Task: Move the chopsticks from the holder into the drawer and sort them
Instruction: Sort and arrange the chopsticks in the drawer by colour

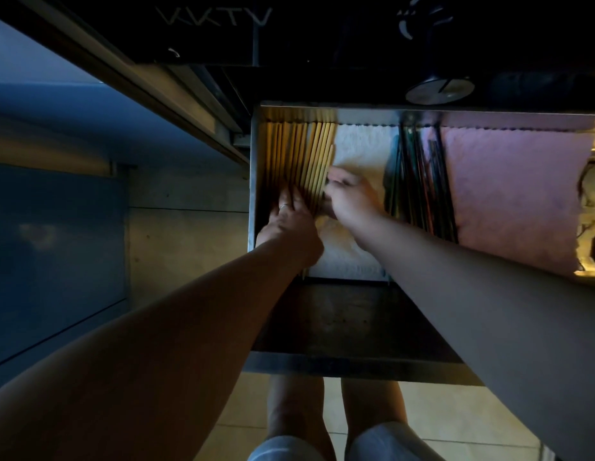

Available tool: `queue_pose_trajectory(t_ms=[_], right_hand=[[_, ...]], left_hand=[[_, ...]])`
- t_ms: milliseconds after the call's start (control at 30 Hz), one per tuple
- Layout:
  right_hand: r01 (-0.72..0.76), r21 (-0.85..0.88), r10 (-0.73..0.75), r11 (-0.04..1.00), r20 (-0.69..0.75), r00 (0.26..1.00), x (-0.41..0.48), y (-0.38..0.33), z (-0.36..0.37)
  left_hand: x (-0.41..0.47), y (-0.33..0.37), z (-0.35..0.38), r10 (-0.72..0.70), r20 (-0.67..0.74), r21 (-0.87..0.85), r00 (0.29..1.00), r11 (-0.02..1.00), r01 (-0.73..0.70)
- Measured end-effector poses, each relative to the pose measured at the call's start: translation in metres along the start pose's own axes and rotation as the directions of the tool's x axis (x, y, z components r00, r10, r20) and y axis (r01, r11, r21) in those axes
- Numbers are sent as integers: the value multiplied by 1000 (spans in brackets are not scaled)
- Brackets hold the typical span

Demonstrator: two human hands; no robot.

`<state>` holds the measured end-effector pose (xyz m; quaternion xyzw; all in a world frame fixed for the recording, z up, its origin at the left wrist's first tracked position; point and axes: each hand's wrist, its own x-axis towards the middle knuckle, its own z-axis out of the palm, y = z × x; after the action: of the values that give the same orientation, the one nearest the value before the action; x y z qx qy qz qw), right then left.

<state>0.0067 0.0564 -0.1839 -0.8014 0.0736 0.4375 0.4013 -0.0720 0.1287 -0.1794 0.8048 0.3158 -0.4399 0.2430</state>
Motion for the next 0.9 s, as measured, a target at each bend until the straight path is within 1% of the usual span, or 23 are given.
queue_pose_trajectory(t_ms=[100,167,233,300,433,567,800,900], right_hand=[[25,3,-25,1000,-5,1000,1,0,2],[40,10,-40,999,-22,999,1,1,4],[32,-11,-32,999,-20,999,2,1,6],[30,-25,-30,999,-14,999,5,1,7],[44,5,-43,999,-61,997,9,-3,10],[50,-35,-51,998,-49,997,10,-4,12],[75,-44,-80,996,-119,990,13,2,9],[80,-60,-86,995,-106,991,14,6,7]], left_hand=[[1,0,1,-12,-29,7,1000,1000,12],[2,-2,2,38,-48,40,998,999,-36],[2,-5,5,87,-38,66,996,994,-84],[1,-7,8,100,-22,75,995,992,-98],[0,-10,14,141,-50,95,989,986,-135],[0,-13,18,181,-76,115,981,978,-171],[2,-9,20,182,-27,137,983,975,-177],[2,-8,20,190,-91,135,978,975,-177]])
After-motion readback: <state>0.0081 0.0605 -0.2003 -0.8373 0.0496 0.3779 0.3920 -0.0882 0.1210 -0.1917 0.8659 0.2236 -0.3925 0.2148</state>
